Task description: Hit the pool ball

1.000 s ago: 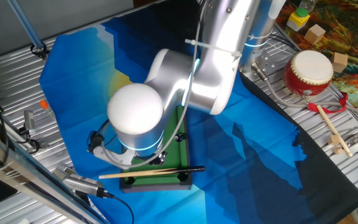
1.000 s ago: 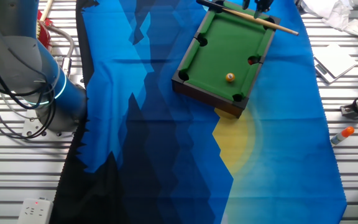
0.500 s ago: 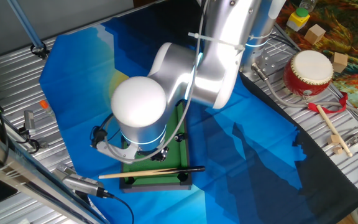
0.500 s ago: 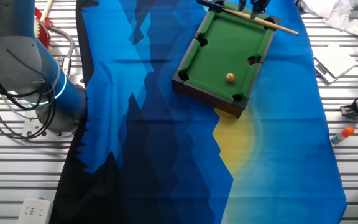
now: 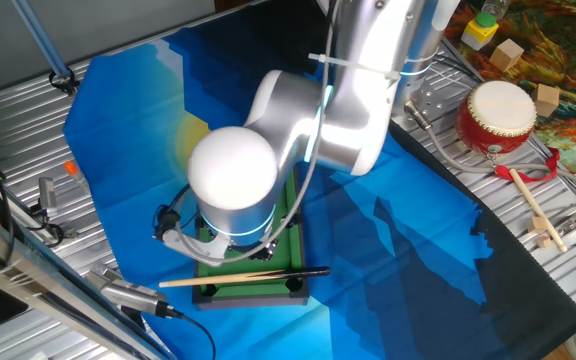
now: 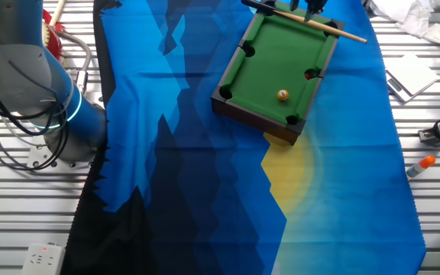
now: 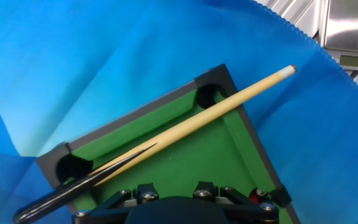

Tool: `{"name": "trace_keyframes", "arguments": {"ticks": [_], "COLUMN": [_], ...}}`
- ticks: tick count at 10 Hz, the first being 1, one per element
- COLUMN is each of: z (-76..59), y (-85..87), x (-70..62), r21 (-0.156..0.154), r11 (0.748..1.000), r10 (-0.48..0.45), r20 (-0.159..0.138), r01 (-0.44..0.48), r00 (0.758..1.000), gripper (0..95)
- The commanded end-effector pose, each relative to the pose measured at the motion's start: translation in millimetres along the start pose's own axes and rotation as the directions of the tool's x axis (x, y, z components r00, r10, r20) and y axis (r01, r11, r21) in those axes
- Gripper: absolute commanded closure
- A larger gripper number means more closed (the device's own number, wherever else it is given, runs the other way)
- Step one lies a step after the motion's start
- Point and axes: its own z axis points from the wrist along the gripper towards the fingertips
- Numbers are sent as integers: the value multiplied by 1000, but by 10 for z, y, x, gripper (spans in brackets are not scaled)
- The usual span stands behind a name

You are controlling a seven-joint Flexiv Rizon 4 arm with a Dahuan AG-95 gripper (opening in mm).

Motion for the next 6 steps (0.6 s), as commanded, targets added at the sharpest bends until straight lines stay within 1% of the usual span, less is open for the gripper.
{"name": "trace_keyframes", "arguments": {"ticks": [1,3,5,6], "z": [8,8,8,9], "y": [5,5,6,6], "x": [8,8,8,7], "r21": [2,7,15,21], "r11": [1000,999,994,992], "r10": [-22,-49,-105,-124], "r20": [6,7,11,6], "r01": [22,49,105,124], "r00": [1000,999,994,992], "gripper": [570,570,570,570]}}
